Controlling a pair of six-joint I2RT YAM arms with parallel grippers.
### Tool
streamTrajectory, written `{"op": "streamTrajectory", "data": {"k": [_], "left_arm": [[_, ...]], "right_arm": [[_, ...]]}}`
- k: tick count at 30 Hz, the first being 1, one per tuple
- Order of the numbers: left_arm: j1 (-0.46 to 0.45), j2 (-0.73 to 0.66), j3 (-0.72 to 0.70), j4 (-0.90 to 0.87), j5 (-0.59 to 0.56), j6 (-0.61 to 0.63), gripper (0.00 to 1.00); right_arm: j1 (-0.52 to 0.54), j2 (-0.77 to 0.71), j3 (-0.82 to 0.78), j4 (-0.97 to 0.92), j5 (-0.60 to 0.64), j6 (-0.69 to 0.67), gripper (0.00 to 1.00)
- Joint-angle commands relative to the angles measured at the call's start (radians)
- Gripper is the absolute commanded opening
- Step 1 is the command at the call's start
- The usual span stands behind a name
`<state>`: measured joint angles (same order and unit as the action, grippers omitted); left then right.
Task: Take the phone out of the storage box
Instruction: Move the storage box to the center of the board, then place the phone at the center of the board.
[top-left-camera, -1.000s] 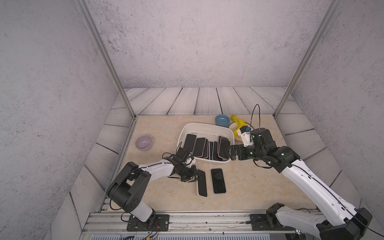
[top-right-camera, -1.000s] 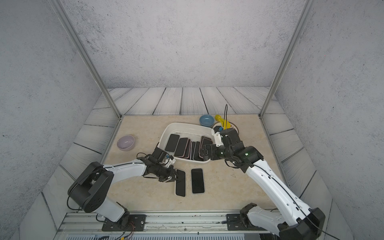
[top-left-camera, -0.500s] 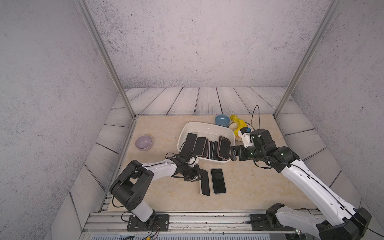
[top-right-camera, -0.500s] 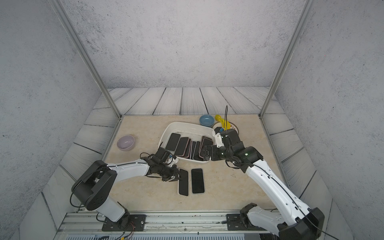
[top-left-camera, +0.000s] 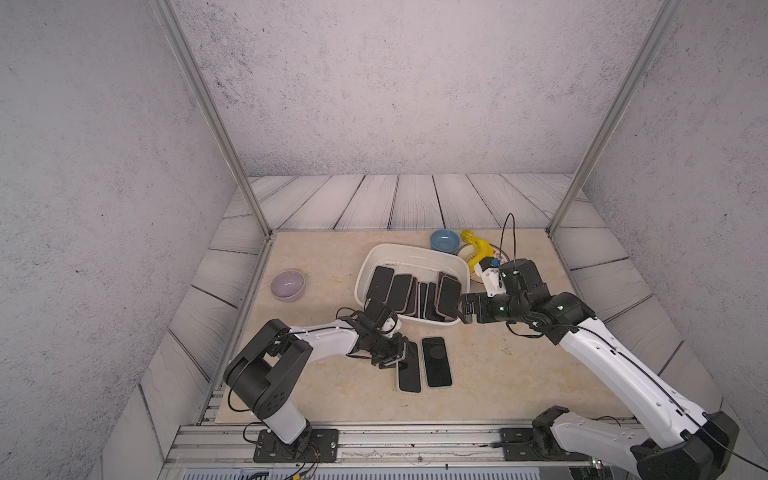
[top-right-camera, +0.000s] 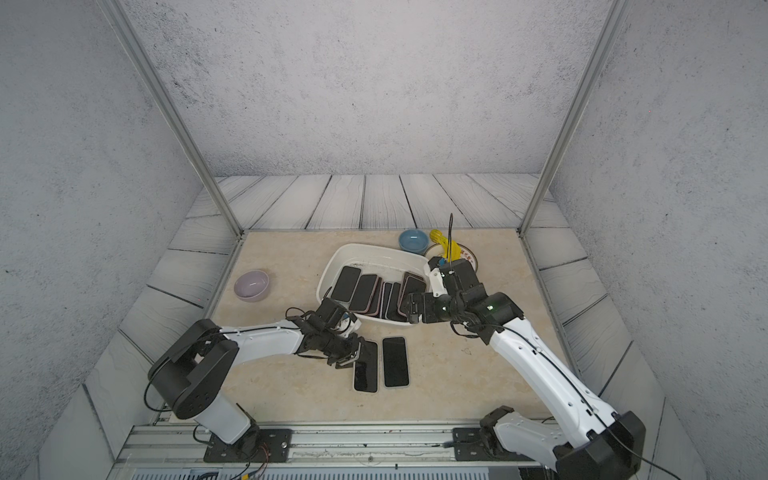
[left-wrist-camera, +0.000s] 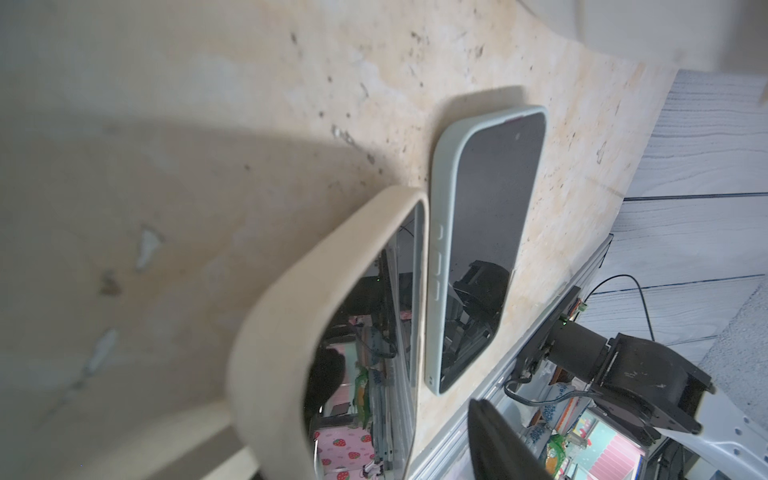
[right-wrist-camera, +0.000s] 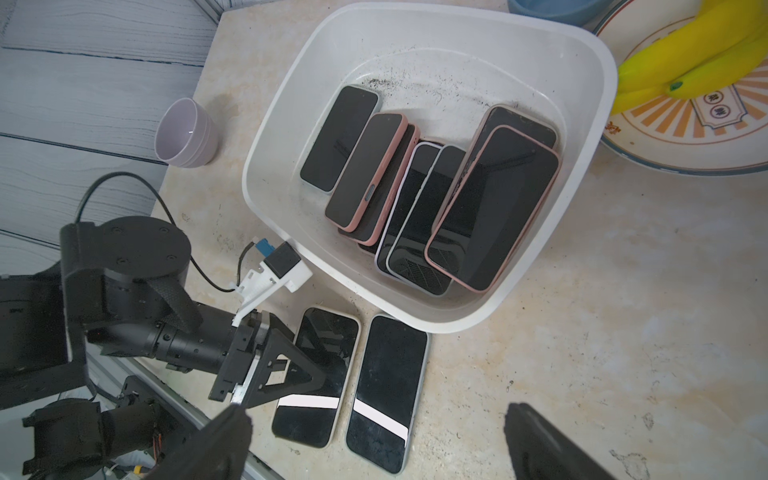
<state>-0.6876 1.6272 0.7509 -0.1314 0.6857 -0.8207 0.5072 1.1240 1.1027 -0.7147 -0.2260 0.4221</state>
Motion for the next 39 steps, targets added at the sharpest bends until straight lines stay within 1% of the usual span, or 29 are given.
{"op": "streamTrajectory", "data": {"k": [1,4,6,8,15,16,17,19,24,27,28,30,33,39], "left_arm": [[-0.003,-0.008,0.02,-0.007,0.003,-0.003,0.6],[-0.003,-0.012,0.024,-0.015,0.006,-0.008,0.64],[-0.003,-0.011,0.028,-0.026,0.008,-0.008,0.7],[-0.002,-0.01,0.03,-0.04,0.008,-0.004,0.74],[-0.003,-0.018,0.021,-0.066,0.006,0.0,0.78],[-0.004,-0.015,0.021,-0.067,0.007,0.0,0.82],[-0.003,-0.01,0.019,-0.066,0.008,-0.001,0.82],[-0.009,0.003,0.018,-0.061,0.008,-0.001,0.88],[-0.026,0.032,0.023,-0.035,0.015,-0.017,0.89],[-0.034,0.045,0.04,-0.05,0.014,-0.012,0.89],[-0.037,0.049,0.046,-0.064,0.012,-0.007,0.9],[-0.039,0.053,0.06,-0.113,-0.005,0.009,0.99],[-0.039,0.033,0.069,-0.202,-0.061,0.033,0.98],[-0.039,-0.005,0.063,-0.268,-0.09,0.049,0.99]], "right_arm": [[-0.004,0.005,-0.01,-0.015,-0.01,0.014,1.0],[-0.006,0.008,-0.016,-0.009,-0.009,0.017,1.0],[-0.006,0.012,-0.017,-0.009,-0.013,0.018,1.0],[-0.007,0.015,-0.016,-0.007,-0.014,0.018,1.0],[-0.008,0.023,-0.018,-0.003,-0.018,0.017,1.0],[-0.008,0.025,-0.018,-0.002,-0.019,0.017,1.0],[-0.009,0.027,-0.018,0.0,-0.021,0.017,1.0],[-0.009,0.033,-0.015,0.003,-0.022,0.017,1.0],[-0.01,0.037,-0.012,0.004,-0.021,0.016,1.0],[-0.01,0.036,-0.014,0.001,-0.022,0.017,1.0],[-0.01,0.036,-0.015,0.001,-0.022,0.017,1.0],[-0.01,0.033,-0.014,0.0,-0.022,0.017,1.0],[-0.011,0.03,-0.015,-0.003,-0.022,0.015,1.0],[-0.014,0.025,-0.024,-0.002,-0.03,0.019,1.0]]}}
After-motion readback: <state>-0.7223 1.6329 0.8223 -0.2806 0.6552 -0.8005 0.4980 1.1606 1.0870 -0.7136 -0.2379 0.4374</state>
